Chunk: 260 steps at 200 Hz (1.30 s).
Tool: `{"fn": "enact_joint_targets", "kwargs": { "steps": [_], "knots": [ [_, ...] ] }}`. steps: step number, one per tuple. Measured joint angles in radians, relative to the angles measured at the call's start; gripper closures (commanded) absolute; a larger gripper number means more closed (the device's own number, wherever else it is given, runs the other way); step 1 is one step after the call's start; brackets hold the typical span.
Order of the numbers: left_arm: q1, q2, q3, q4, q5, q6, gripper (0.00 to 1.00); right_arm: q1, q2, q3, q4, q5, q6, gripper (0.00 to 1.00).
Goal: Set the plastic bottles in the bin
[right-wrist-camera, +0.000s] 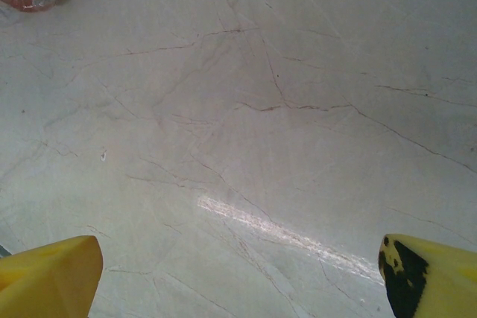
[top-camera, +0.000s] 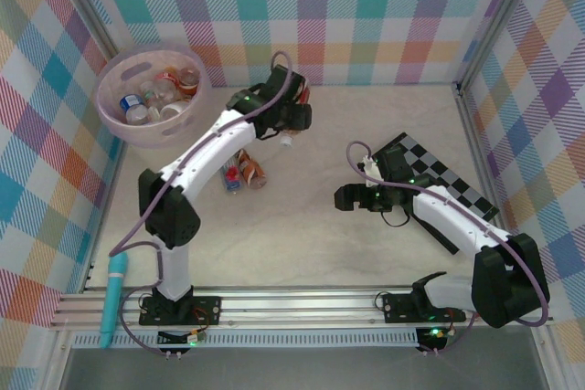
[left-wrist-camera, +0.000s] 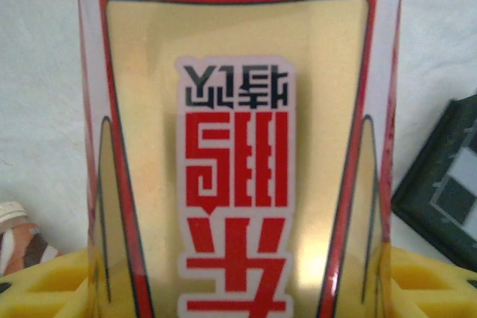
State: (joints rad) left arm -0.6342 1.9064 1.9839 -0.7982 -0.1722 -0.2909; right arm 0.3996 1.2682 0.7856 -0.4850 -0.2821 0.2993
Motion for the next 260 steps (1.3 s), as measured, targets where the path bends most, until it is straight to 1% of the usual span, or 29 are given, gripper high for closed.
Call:
{"fn": "enact_joint_targets", "kwargs": {
  "steps": [28,45,59,73,109,136,163,184,203,223,260],
  "knots": [
    [0.005,-0.093,0.044,-0.040,-0.011,0.037,0.79,0.000,0.000,0.000,0.007,0.000,0.000,0.05],
    [0.024,-0.131,0.093,-0.073,-0.011,0.058,0.81,0.000,0.000,0.000,0.012,0.000,0.000,0.05],
    [0.065,-0.161,0.129,-0.096,0.006,0.077,0.83,0.000,0.000,0.000,0.016,0.000,0.000,0.05],
    [0.136,-0.194,0.145,-0.116,0.028,0.089,0.86,0.000,0.000,0.000,0.021,-0.003,0.000,0.05],
    [0.391,-0.254,0.147,-0.154,0.111,0.114,0.91,0.001,0.000,0.000,0.023,-0.007,0.001,0.05],
    [0.558,-0.268,0.147,-0.176,0.158,0.126,0.94,0.001,0.000,0.000,0.022,-0.007,0.001,0.05],
    [0.706,-0.268,0.147,-0.176,0.195,0.128,0.95,0.001,0.000,-0.001,0.023,-0.007,0.001,0.05],
    [0.798,-0.265,0.147,-0.175,0.204,0.136,0.94,0.001,-0.002,-0.009,0.026,-0.007,0.001,0.05],
    [0.842,-0.231,0.178,-0.189,0.203,0.167,0.94,0.001,-0.002,-0.018,0.029,-0.007,0.001,0.05],
    [0.845,-0.169,0.225,-0.203,0.195,0.209,0.93,0.001,-0.002,-0.021,0.029,-0.007,0.001,0.05],
    [0.846,-0.096,0.226,-0.222,0.178,0.287,0.94,0.001,-0.002,-0.021,0.030,-0.007,0.001,0.05]
  ]
}}
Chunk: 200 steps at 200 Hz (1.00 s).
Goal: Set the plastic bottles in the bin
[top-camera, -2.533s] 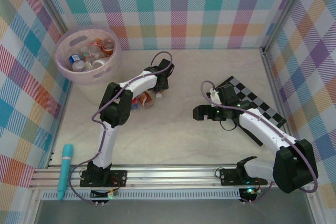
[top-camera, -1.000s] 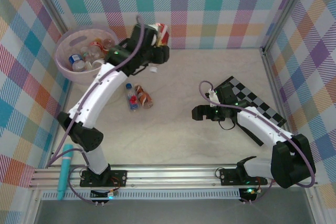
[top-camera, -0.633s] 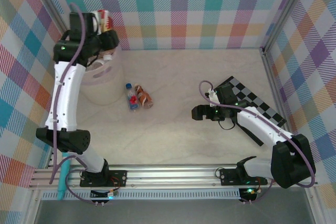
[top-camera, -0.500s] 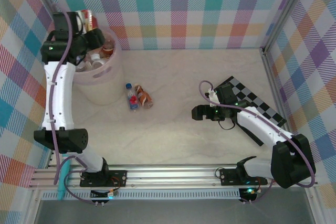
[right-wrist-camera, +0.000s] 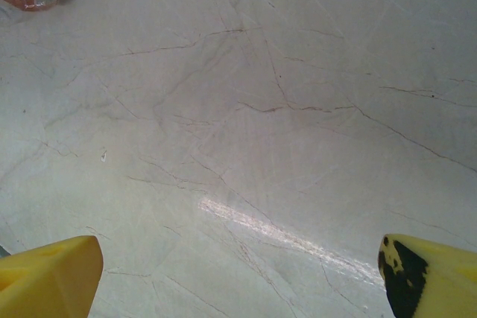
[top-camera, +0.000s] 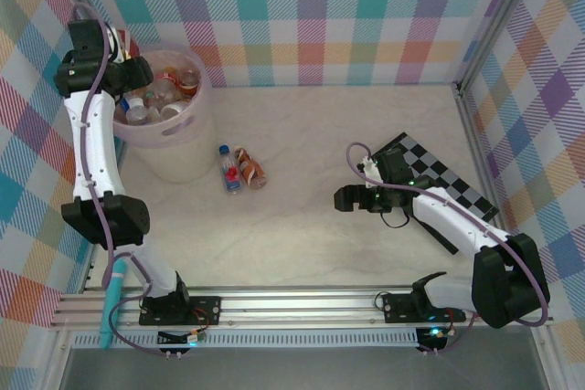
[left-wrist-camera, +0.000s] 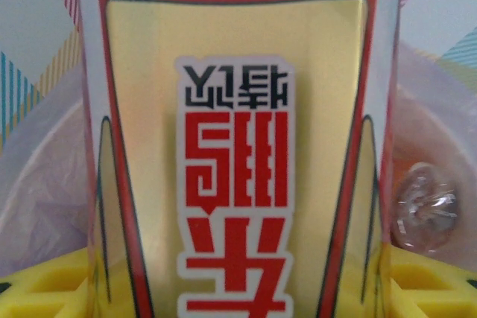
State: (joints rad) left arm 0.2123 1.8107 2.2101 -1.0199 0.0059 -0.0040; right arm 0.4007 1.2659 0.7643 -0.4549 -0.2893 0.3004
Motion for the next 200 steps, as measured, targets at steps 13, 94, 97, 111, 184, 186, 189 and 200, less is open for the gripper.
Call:
{"fn": "enact_joint_targets", "kwargs": {
  "steps": [13,94,97,111,184,186,189,200],
  "knots": [
    [0.001,0.017,0.000,0.000,-0.008,0.031,0.93,0.000,0.000,0.000,0.000,0.000,0.000,0.05],
    [0.003,0.053,-0.001,0.009,-0.094,0.191,0.17,0.006,-0.004,0.000,0.012,-0.008,0.007,0.05],
    [0.003,0.054,-0.001,0.009,-0.098,0.195,0.14,0.007,-0.004,0.000,0.013,-0.008,0.007,0.05],
    [0.003,0.055,-0.001,0.009,-0.108,0.205,0.09,0.008,-0.003,0.000,0.013,-0.008,0.007,0.05],
    [0.003,0.055,-0.001,0.032,-0.111,0.206,0.34,0.019,0.014,0.000,0.014,-0.008,0.007,0.05],
    [0.003,0.055,-0.001,0.032,-0.111,0.212,0.35,0.019,0.014,0.000,0.014,-0.008,0.007,0.05],
    [0.003,0.055,-0.001,0.032,-0.110,0.205,0.37,0.020,0.014,0.000,0.014,-0.009,0.007,0.05],
    [0.003,0.055,-0.001,0.034,-0.105,0.209,0.44,0.020,0.014,0.000,0.014,-0.008,0.007,0.05]
  ]
}}
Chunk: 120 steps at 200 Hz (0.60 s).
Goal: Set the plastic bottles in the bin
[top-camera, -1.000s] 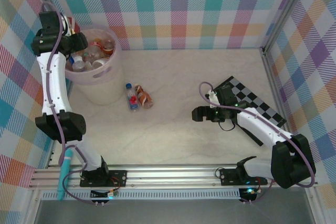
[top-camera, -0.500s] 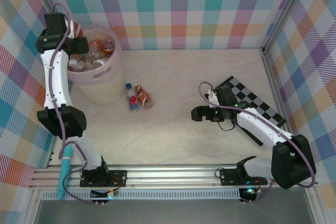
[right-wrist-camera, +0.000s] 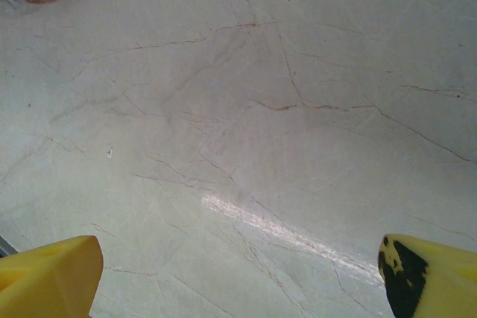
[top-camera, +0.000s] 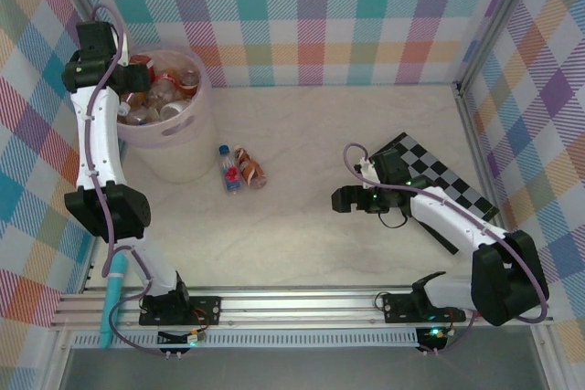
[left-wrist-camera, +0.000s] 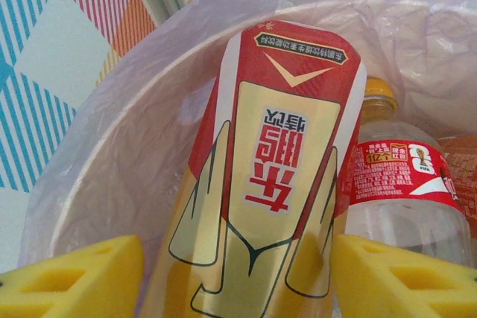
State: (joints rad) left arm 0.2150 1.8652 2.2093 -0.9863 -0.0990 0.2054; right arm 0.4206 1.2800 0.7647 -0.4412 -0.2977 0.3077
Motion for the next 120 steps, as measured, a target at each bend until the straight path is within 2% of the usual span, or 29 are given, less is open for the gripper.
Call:
{"fn": "enact_joint_targets", "kwargs": {
  "steps": [9,24,120],
  "knots": [
    [0.000,0.000,0.000,0.002,0.004,-0.009,0.49,0.000,0.000,0.000,0.000,0.000,0.000,0.05],
    [0.000,0.002,0.000,0.009,0.009,-0.008,0.52,0.000,0.000,0.000,0.000,0.000,0.000,0.05],
    [-0.015,0.016,-0.077,0.126,0.000,0.039,0.53,0.008,0.002,0.000,0.000,0.000,0.000,0.05]
  ]
}}
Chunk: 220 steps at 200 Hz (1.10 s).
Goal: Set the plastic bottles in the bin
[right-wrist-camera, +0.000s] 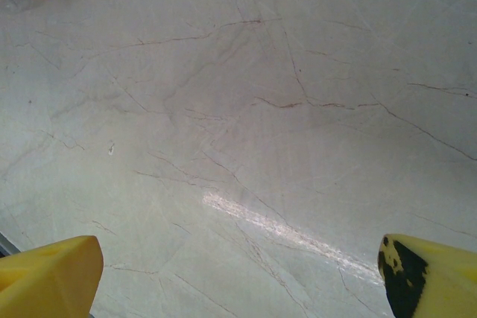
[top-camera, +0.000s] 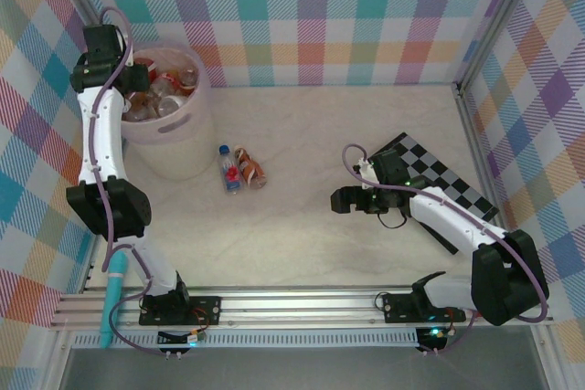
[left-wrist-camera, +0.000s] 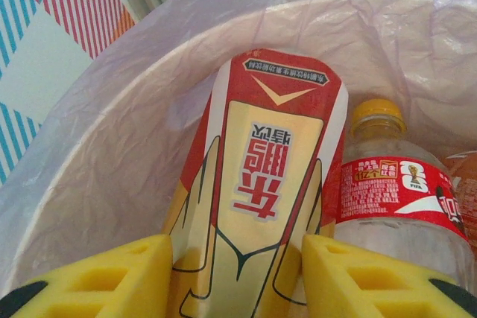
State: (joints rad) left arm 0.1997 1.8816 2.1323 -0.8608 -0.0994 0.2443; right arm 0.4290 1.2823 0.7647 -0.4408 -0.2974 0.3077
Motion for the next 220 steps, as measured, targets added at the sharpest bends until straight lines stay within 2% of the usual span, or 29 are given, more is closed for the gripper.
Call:
{"fn": "enact_joint_targets", "kwargs": {
  "steps": [28,55,126,165,190,220],
  "knots": [
    [-0.002,-0.011,-0.015,0.014,-0.003,0.005,0.48,0.001,0.001,0.000,0.000,0.000,0.001,0.05],
    [-0.007,-0.020,-0.016,0.007,-0.008,-0.002,0.31,0.005,0.004,0.000,0.000,0.000,0.005,0.05],
    [-0.056,-0.076,0.075,-0.093,-0.038,-0.011,0.01,0.017,0.005,0.000,0.000,0.000,0.015,0.05],
    [-0.132,-0.190,0.098,-0.132,-0.097,-0.017,0.00,0.018,0.005,0.000,0.000,0.000,0.018,0.05],
    [-0.217,-0.269,0.095,-0.163,-0.148,-0.047,0.02,0.018,0.005,0.002,0.000,0.001,0.018,0.05],
    [-0.344,-0.393,-0.047,-0.158,-0.188,-0.139,0.06,0.018,0.006,0.008,0.000,0.001,0.018,0.05]
  ]
}}
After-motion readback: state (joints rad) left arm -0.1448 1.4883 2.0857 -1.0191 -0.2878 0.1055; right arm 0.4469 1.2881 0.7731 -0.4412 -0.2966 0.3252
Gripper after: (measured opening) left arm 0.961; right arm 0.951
